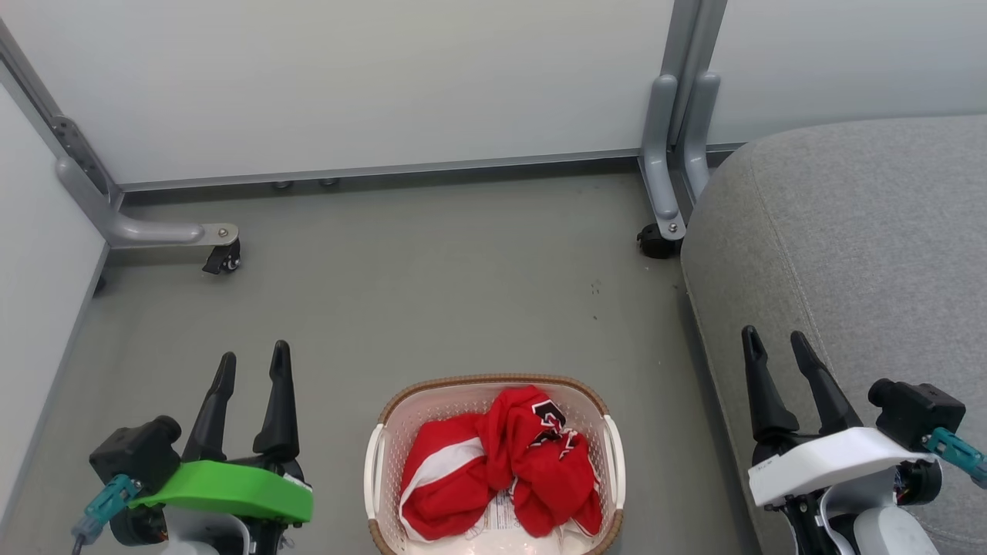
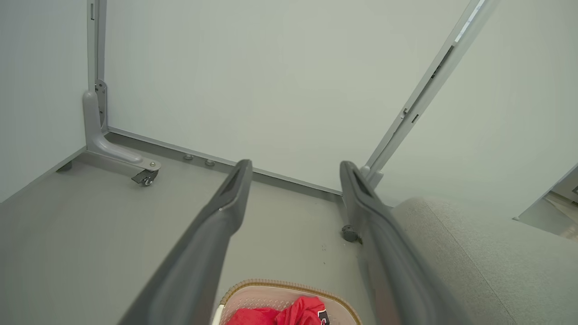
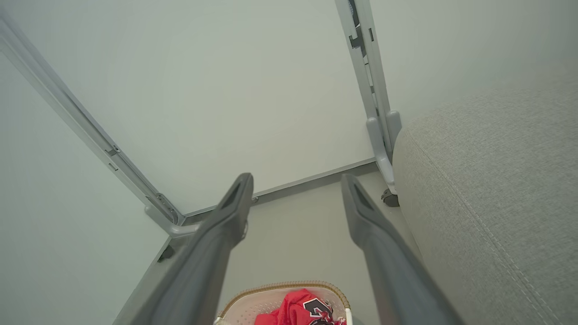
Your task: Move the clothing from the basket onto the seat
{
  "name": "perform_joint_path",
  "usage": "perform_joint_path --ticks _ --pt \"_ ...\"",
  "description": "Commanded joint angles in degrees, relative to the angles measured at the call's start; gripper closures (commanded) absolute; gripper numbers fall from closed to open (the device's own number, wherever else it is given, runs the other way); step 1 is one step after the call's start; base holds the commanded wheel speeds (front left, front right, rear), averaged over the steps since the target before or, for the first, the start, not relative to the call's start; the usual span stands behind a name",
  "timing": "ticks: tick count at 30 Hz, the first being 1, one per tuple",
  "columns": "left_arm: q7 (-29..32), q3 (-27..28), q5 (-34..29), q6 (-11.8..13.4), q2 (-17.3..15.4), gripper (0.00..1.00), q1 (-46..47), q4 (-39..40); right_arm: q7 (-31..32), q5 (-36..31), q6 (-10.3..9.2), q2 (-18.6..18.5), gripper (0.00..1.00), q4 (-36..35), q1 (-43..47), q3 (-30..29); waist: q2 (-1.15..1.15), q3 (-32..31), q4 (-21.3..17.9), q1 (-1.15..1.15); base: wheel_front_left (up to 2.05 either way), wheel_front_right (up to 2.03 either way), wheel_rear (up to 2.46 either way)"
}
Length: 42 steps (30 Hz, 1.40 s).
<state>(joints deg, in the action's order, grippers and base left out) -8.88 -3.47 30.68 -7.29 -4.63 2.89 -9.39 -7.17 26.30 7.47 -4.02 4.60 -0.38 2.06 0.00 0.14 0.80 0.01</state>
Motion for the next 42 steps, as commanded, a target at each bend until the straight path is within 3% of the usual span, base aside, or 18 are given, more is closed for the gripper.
perform_joint_path --ticks 1,42 --pt "-0.6 -0.1 -2.0 -0.2 -0.5 0.00 -0.4 0.3 -0.5 -1.9 0.02 0.0 0.00 -0.9 0.0 0.1 0.00 0.0 0.0 0.00 0.00 0.00 0.00" --pt "-5.5 -1.0 -20.9 -0.3 0.3 0.00 -1.6 -3.1 -1.6 -19.1 0.03 1.1 0.00 -2.7 3.2 1.0 0.00 -0.1 0.2 -0.01 0.00 0.00 0.00"
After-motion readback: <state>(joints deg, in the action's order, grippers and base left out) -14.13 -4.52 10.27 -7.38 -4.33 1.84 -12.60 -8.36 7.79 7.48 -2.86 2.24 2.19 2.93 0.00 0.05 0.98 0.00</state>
